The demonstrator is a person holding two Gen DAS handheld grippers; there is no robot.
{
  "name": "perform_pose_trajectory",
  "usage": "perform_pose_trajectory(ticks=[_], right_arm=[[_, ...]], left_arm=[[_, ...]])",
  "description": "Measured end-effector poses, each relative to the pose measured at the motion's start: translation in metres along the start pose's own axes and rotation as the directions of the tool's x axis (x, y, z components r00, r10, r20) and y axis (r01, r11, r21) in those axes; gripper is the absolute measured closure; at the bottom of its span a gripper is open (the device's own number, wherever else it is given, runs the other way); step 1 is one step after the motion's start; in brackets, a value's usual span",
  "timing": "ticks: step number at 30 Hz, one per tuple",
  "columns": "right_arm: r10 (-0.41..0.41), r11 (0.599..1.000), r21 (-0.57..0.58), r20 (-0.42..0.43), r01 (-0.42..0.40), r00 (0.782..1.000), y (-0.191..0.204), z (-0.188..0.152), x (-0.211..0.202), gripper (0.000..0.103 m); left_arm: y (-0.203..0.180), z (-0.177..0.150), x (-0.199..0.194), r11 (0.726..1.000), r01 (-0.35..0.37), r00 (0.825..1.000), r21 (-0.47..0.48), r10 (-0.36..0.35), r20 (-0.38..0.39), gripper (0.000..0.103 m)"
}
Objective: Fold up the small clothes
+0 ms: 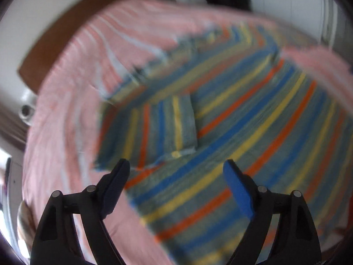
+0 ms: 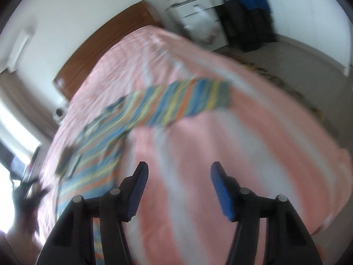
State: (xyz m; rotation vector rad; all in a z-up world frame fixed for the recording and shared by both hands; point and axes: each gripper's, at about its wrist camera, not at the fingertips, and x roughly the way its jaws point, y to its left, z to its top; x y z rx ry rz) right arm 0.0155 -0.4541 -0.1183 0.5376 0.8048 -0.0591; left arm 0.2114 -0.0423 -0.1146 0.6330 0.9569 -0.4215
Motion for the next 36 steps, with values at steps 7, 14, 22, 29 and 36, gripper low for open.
perform_pose_trajectory(ticks=[7, 14, 22, 29, 36], right_arm=[[0.021, 0.981, -0.191, -0.002, -0.021, 1.000, 0.046, -0.053, 0.005, 0.044], [0.005, 0.967, -0.254, 0.048, 0.008, 0.999, 0.052, -0.059, 0.005, 0.044], [-0.030, 0.970, -0.241, 0.003, 0.030, 1.000, 0.044, -0.067, 0.025, 0.045], [-0.048, 0.963, -0.264, 0.000, 0.046, 0.999, 0.043, -0.069, 0.029, 0.044], [-0.054, 0.961, -0.271, 0.005, 0.053, 0.999, 0.044, -0.071, 0.032, 0.044]], left_arm=[[0.063, -0.001, 0.016, 0.927, 0.090, 0.996, -0.364, -0.084, 0.033, 0.101], [0.218, -0.133, -0.040, 0.392, -0.050, 0.987, -0.919, 0.163, 0.015, 0.101], [0.233, -0.226, -0.002, 0.131, -0.105, 0.992, -0.986, 0.081, -0.095, 0.102], [0.235, -0.275, -0.007, -0.070, 0.042, 0.998, -0.997, 0.041, 0.039, 0.096], [0.253, -0.318, -0.040, -0.112, -0.101, 0.984, -0.989, 0.138, -0.116, 0.091]])
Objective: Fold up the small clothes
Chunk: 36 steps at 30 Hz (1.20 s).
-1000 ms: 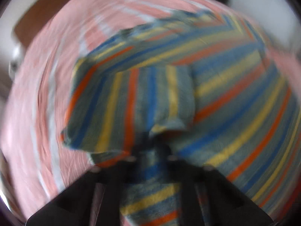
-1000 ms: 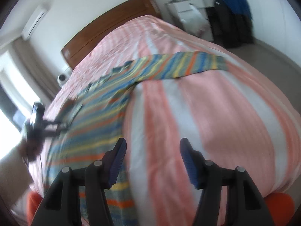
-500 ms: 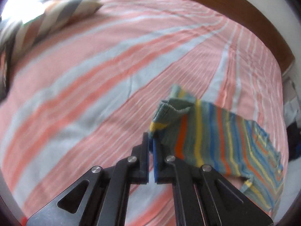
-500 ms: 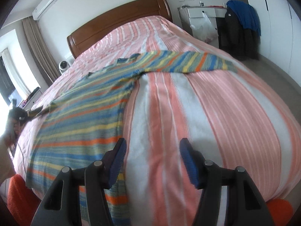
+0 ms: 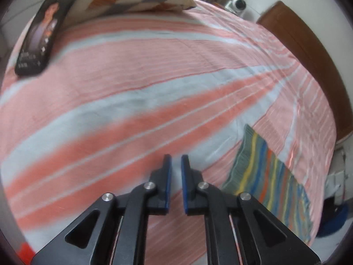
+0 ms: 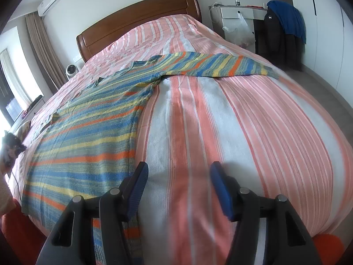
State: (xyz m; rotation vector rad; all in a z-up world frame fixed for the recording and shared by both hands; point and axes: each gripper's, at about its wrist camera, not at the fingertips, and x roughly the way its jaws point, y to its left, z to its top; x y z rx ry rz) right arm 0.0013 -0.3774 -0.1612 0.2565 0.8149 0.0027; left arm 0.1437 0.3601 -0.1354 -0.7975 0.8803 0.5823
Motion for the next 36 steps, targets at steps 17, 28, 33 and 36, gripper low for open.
perform_pose_trajectory(ticks=[17, 28, 33, 36], right_arm=[[-0.135, 0.987, -0.077, 0.100, 0.143, 0.986, -0.016, 0.050, 0.000, 0.031], [-0.146, 0.985, -0.072, 0.115, 0.155, 0.983, -0.029, 0.017, 0.032, 0.023], [-0.150, 0.983, -0.085, 0.124, 0.161, 0.981, -0.027, 0.014, 0.032, 0.021], [-0.149, 0.983, -0.086, 0.125, 0.161, 0.981, -0.027, 0.013, 0.032, 0.021]], left_arm=[[-0.050, -0.176, -0.038, 0.784, 0.130, 0.988, 0.607, -0.154, -0.013, 0.008], [-0.050, -0.192, -0.037, 0.746, 0.064, 0.987, 0.662, -0.146, 0.069, 0.000], [-0.050, -0.193, -0.036, 0.750, 0.059, 0.986, 0.659, -0.147, 0.079, 0.000], [-0.049, -0.194, -0.037, 0.756, 0.053, 0.984, 0.653, -0.150, 0.093, 0.000]])
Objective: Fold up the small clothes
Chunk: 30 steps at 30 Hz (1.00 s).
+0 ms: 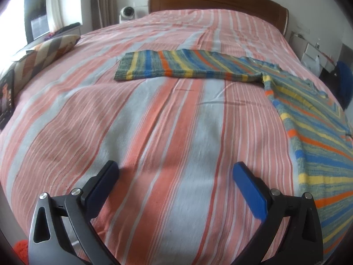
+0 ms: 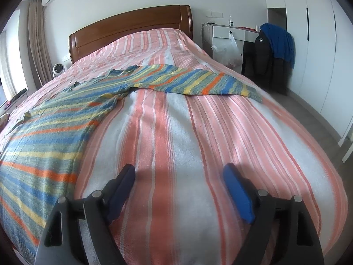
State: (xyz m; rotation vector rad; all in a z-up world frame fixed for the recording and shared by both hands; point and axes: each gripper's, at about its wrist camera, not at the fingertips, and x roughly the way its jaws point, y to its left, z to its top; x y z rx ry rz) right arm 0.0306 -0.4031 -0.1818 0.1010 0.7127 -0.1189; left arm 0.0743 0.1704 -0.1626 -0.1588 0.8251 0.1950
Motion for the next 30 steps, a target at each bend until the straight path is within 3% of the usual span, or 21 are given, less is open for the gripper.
perform_pose_trajectory(ticks=[30], right_arm=[[-0.007, 1.000, -0.006, 0.001, 0.007, 1.000, 0.0007, -0.0009, -0.0011, 0.021]], left_arm=[[-0.0060, -0.0064, 0.0006, 0.998, -0.035, 0.999, 0.054, 0.034, 0.016, 0.000]])
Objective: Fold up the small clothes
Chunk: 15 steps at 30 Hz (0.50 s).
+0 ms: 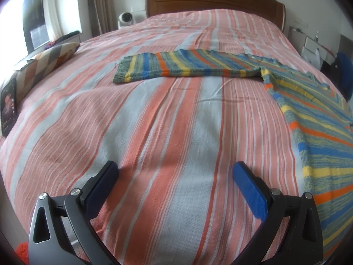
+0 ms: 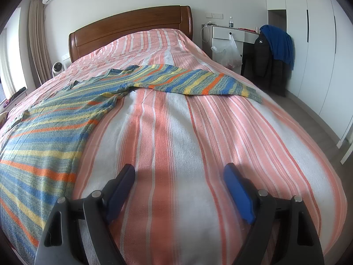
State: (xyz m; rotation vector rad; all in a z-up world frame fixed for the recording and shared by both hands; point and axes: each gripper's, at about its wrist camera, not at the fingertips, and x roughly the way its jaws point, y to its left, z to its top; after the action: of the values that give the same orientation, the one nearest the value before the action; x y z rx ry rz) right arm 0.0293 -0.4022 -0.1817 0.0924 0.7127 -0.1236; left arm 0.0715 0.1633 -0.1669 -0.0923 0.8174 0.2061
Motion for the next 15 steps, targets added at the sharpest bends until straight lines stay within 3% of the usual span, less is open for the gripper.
perform_pose_trajectory(ticks=[15], right_arm=[[-0.001, 1.000, -0.001, 0.000, 0.001, 1.000, 0.0002, -0.0001, -0.0001, 0.021]], left_arm=[[-0.0005, -0.0002, 0.0011, 1.000, -0.001, 1.000, 0.001, 0.001, 0.000, 0.000]])
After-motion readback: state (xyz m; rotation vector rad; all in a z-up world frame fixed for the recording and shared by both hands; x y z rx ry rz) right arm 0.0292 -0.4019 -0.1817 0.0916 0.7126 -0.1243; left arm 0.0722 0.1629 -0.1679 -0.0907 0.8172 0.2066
